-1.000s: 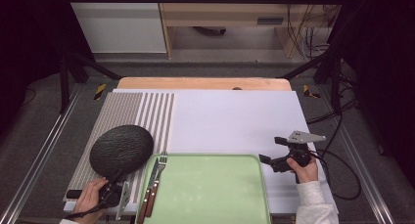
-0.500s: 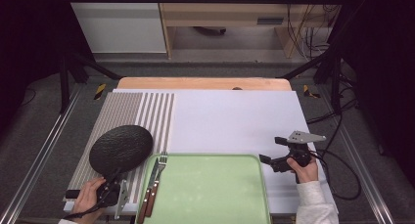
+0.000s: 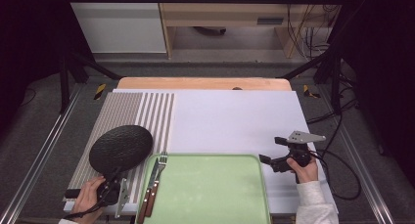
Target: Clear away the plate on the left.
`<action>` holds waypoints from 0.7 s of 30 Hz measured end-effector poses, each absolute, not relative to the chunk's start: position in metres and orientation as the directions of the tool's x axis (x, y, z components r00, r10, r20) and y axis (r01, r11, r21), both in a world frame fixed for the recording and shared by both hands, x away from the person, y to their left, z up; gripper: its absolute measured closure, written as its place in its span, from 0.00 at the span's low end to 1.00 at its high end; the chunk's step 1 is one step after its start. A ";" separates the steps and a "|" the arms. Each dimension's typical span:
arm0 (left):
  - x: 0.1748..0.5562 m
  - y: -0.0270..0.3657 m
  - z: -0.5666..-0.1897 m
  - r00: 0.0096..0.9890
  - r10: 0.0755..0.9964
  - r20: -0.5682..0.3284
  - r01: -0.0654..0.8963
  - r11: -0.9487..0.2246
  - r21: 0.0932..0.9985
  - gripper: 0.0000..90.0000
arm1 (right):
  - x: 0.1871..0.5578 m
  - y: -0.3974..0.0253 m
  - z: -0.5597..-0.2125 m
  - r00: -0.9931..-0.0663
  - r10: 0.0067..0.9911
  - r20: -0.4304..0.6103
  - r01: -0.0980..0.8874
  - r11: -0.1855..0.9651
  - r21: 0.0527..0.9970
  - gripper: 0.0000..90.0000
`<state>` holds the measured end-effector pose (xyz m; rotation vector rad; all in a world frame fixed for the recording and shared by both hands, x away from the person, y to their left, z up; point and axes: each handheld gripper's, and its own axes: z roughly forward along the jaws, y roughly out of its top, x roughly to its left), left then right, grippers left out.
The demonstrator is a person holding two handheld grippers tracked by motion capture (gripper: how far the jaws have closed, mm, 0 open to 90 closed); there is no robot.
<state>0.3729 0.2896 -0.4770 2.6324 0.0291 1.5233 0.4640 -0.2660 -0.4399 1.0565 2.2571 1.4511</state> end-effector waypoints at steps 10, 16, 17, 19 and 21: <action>0.375 0.290 -0.473 0.502 0.082 0.861 -0.010 -0.995 0.101 0.96 | 0.464 -0.266 -0.440 -0.702 0.693 0.163 0.435 0.237 0.869 0.01; 0.373 0.289 -0.468 0.496 0.094 0.863 -0.010 -0.993 0.114 0.96 | 0.464 -0.266 -0.440 -0.702 0.693 0.162 0.436 0.239 0.868 0.01; 0.373 0.288 -0.467 0.497 0.093 0.863 -0.013 -0.993 0.114 0.96 | 0.464 -0.266 -0.440 -0.702 0.693 0.161 0.435 0.239 0.868 0.01; 0.371 0.286 -0.465 0.502 0.107 0.858 -0.009 -0.992 0.129 0.96 | 0.464 -0.266 -0.440 -0.702 0.694 0.161 0.435 0.238 0.868 0.01; 0.371 0.283 -0.463 0.500 0.099 0.860 -0.024 -0.991 0.129 0.96 | 0.464 -0.266 -0.440 -0.702 0.694 0.161 0.435 0.238 0.868 0.01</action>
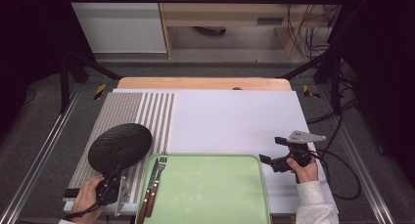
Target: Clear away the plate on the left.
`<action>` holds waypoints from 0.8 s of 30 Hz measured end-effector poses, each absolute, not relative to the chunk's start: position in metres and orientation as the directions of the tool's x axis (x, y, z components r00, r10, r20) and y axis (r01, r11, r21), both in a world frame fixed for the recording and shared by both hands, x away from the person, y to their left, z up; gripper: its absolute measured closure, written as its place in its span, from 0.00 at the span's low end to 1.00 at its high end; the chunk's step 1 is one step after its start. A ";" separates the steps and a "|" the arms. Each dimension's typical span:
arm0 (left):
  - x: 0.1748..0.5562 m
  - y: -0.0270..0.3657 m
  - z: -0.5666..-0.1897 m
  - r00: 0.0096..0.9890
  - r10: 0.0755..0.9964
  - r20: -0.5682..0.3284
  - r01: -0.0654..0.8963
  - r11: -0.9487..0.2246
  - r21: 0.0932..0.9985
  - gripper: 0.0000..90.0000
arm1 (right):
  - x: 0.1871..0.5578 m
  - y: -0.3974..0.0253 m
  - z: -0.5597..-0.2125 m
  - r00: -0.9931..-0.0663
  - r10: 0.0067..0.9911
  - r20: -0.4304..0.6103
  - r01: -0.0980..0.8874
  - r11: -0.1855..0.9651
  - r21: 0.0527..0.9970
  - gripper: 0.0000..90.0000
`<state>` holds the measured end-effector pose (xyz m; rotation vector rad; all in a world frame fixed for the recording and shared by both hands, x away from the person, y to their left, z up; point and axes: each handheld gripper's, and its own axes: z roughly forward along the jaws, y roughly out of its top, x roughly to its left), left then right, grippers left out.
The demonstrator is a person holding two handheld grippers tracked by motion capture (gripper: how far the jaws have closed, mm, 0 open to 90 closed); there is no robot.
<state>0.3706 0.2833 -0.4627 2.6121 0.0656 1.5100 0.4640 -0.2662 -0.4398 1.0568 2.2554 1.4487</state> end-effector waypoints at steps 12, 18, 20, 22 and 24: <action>0.366 0.274 -0.456 0.514 0.092 0.853 -0.055 -0.989 0.140 0.96 | 0.464 -0.267 -0.440 -0.701 0.695 0.160 0.434 0.238 0.869 0.01; 0.364 0.271 -0.452 0.507 0.086 0.858 -0.067 -0.988 0.139 0.96 | 0.464 -0.267 -0.440 -0.701 0.696 0.159 0.435 0.239 0.868 0.01; 0.362 0.269 -0.450 0.504 0.090 0.859 -0.073 -0.987 0.146 0.96 | 0.464 -0.267 -0.440 -0.700 0.696 0.161 0.436 0.238 0.868 0.01; 0.361 0.267 -0.447 0.501 0.087 0.861 -0.079 -0.986 0.146 0.96 | 0.464 -0.267 -0.440 -0.700 0.696 0.160 0.436 0.239 0.868 0.01; 0.359 0.265 -0.445 0.499 0.085 0.862 -0.087 -0.985 0.147 0.96 | 0.464 -0.267 -0.440 -0.700 0.695 0.162 0.436 0.238 0.868 0.01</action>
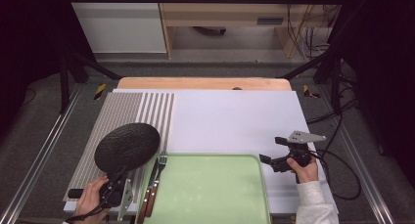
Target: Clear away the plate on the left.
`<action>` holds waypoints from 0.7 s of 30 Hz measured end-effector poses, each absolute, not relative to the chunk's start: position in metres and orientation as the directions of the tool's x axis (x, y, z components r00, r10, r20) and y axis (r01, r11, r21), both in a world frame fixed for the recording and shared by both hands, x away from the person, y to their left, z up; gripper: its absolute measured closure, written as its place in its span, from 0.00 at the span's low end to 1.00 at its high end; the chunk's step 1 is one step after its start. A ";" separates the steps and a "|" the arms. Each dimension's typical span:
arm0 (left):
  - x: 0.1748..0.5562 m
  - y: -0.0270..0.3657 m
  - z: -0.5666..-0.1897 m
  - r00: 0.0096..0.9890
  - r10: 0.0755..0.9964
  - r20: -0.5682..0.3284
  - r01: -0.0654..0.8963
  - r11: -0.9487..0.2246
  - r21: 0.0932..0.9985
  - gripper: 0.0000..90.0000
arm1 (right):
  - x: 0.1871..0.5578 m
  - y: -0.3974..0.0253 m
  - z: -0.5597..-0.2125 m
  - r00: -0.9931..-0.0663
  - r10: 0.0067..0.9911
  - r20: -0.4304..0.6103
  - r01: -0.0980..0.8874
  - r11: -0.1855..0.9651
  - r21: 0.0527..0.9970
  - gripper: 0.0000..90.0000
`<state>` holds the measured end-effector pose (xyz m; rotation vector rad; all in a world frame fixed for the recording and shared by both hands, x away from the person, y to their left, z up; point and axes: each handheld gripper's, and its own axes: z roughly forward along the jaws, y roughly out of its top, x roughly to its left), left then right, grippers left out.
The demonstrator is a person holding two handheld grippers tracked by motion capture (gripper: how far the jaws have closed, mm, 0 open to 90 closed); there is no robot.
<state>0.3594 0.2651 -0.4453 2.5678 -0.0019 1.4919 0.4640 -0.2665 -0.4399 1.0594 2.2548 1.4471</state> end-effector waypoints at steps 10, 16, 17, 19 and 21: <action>0.357 0.254 -0.438 0.509 0.083 0.857 -0.116 -0.980 0.164 0.96 | 0.464 -0.267 -0.440 -0.701 0.695 0.160 0.436 0.241 0.867 0.01; 0.356 0.242 -0.431 0.503 0.068 0.862 -0.145 -0.976 0.162 0.96 | 0.464 -0.267 -0.440 -0.700 0.695 0.161 0.436 0.237 0.868 0.01; 0.355 0.240 -0.430 0.501 0.063 0.863 -0.152 -0.975 0.159 0.96 | 0.464 -0.267 -0.440 -0.700 0.696 0.159 0.435 0.239 0.868 0.01; 0.354 0.235 -0.427 0.502 0.059 0.863 -0.167 -0.972 0.164 0.96 | 0.464 -0.267 -0.440 -0.700 0.695 0.161 0.435 0.237 0.869 0.01; 0.352 0.231 -0.425 0.504 0.047 0.862 -0.180 -0.971 0.158 0.96 | 0.464 -0.267 -0.440 -0.700 0.695 0.162 0.435 0.236 0.869 0.01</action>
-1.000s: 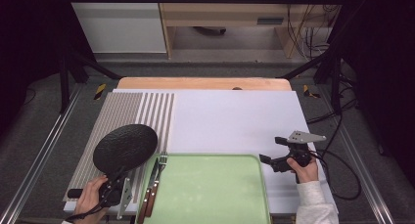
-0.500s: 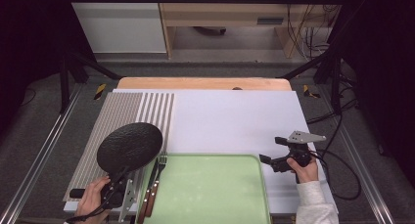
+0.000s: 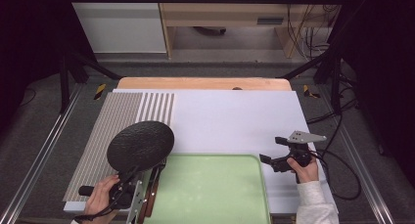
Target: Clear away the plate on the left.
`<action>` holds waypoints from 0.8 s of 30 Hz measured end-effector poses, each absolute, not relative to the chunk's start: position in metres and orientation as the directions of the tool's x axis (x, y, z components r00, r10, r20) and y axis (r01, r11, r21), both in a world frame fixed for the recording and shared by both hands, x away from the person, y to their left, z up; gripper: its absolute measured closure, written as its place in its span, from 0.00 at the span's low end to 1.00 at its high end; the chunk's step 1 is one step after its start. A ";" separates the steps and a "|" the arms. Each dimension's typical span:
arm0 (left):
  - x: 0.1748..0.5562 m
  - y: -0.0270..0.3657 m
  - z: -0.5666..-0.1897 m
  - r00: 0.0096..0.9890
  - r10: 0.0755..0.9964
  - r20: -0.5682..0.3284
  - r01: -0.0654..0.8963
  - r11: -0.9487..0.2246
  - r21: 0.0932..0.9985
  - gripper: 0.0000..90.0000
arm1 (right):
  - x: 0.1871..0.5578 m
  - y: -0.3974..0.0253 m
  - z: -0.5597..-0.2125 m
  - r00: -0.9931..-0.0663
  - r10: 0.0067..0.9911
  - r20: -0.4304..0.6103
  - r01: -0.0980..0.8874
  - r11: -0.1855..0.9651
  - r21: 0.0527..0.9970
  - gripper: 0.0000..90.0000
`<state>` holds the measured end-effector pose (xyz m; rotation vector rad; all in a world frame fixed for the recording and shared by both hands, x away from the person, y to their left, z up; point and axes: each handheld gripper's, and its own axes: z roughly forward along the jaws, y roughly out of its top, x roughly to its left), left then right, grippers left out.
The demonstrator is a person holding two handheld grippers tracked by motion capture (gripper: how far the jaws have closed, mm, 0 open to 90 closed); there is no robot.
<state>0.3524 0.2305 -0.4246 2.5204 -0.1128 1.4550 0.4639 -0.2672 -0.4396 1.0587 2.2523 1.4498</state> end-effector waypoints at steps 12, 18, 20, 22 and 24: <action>0.340 0.200 -0.415 0.532 0.005 0.847 -0.260 -0.951 0.169 0.96 | 0.464 -0.267 -0.439 -0.700 0.696 0.163 0.435 0.234 0.870 0.01; 0.330 0.186 -0.410 0.542 -0.009 0.841 -0.299 -0.936 0.183 0.96 | 0.464 -0.267 -0.440 -0.701 0.695 0.162 0.435 0.236 0.869 0.01; 0.326 0.182 -0.409 0.549 -0.016 0.836 -0.314 -0.931 0.188 0.96 | 0.464 -0.267 -0.440 -0.701 0.695 0.162 0.434 0.235 0.870 0.01; 0.323 0.177 -0.408 0.554 -0.027 0.832 -0.325 -0.927 0.186 0.96 | 0.464 -0.267 -0.439 -0.700 0.695 0.163 0.434 0.233 0.870 0.01; 0.319 0.171 -0.408 0.559 -0.036 0.829 -0.336 -0.923 0.187 0.96 | 0.464 -0.267 -0.439 -0.701 0.694 0.164 0.434 0.232 0.871 0.01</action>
